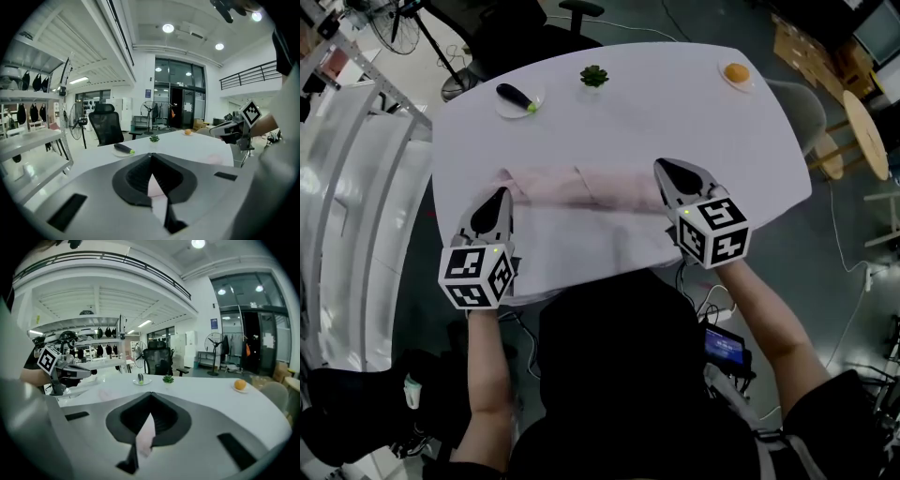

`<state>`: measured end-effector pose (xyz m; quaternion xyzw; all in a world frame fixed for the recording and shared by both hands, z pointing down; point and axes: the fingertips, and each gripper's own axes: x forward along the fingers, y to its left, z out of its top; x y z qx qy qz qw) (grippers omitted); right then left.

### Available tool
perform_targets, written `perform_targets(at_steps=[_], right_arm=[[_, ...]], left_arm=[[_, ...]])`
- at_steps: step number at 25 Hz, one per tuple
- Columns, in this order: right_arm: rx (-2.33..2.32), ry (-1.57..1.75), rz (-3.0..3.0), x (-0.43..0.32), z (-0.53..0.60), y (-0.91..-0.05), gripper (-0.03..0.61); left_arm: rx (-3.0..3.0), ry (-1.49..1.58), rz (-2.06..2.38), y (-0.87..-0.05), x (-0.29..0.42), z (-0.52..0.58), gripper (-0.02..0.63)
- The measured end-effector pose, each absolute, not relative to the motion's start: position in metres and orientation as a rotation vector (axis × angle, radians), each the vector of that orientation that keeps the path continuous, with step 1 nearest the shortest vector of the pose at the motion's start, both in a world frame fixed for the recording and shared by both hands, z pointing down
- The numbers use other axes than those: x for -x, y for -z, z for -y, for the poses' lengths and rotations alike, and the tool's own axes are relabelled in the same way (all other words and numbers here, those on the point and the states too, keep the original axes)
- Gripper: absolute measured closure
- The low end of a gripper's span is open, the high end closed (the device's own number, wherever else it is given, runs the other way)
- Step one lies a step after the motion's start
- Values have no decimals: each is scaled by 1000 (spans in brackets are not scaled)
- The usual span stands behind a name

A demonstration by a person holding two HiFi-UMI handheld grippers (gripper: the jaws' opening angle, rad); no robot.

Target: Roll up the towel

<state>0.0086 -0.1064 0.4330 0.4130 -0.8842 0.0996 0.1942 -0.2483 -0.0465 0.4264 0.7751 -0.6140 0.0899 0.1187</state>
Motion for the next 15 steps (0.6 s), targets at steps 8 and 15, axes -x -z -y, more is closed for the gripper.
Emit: perform_targets(at_steps=[8,15], right_arm=[[-1145,-285,2456,-12,107,-440,572],[-1159,-290,2436,-18,108,-443,572]], left_arm=[[-2296,-324,1773,-435,240,47,601],[-2304,-312,1768,-433,236,53,601]])
